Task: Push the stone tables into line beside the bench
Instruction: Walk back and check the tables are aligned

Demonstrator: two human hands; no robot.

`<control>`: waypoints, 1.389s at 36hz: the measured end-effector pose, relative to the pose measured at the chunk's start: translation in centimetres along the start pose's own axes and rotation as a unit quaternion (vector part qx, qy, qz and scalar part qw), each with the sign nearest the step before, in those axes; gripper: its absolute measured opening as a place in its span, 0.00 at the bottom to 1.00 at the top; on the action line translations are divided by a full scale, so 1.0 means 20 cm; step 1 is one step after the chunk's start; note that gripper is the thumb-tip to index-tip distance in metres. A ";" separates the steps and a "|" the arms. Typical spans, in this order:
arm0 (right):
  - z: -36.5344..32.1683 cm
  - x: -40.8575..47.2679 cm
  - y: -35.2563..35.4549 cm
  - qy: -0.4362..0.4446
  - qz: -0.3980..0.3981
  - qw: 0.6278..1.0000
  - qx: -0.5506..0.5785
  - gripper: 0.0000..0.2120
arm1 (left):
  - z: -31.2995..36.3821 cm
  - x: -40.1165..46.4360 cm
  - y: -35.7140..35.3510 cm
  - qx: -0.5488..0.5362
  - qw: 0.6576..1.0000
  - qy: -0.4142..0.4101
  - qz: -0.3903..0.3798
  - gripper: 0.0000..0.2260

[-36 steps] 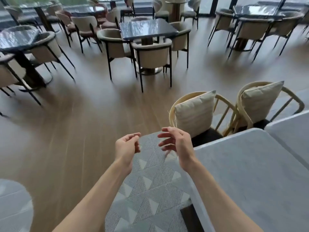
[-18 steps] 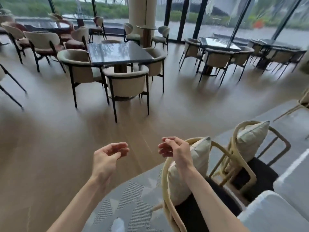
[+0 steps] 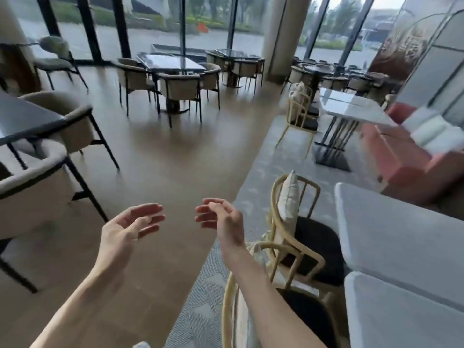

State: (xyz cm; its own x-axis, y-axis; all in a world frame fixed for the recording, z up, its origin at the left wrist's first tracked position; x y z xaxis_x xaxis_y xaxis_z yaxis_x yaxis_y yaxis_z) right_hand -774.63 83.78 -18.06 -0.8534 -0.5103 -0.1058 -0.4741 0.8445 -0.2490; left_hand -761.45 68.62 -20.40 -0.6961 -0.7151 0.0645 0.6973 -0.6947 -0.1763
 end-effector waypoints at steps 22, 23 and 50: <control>-0.15 2.00 -0.67 0.132 0.118 0.980 -0.087 0.11 | 0.02 2.46 0.28 -0.020 0.997 -0.048 -0.065 0.11; -0.18 2.09 -0.67 0.140 0.127 0.977 -0.096 0.11 | 0.00 2.58 0.26 -0.028 0.996 -0.051 -0.073 0.10; -0.94 4.35 0.08 0.234 0.356 0.902 -0.071 0.11 | -0.28 5.01 -1.78 -0.055 0.933 -0.057 -0.351 0.12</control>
State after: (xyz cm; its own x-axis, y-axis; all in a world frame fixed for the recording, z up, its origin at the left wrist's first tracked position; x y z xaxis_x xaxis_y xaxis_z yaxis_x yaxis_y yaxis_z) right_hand -853.75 43.69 -9.52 -0.9346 0.2659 0.2362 0.2353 0.9603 -0.1498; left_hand -857.09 22.15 -13.13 -0.9478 -0.0942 0.3046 0.0498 -0.9874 -0.1503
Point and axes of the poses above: each hand's wrist, its own x-axis towards the middle knuckle, its own y-axis out of the back of the hand, z = x × y, the point moved 3 cm from there along x, towards the middle knuckle, and after that the axes turned 2 degrees about -z, right-handed, at the moved point
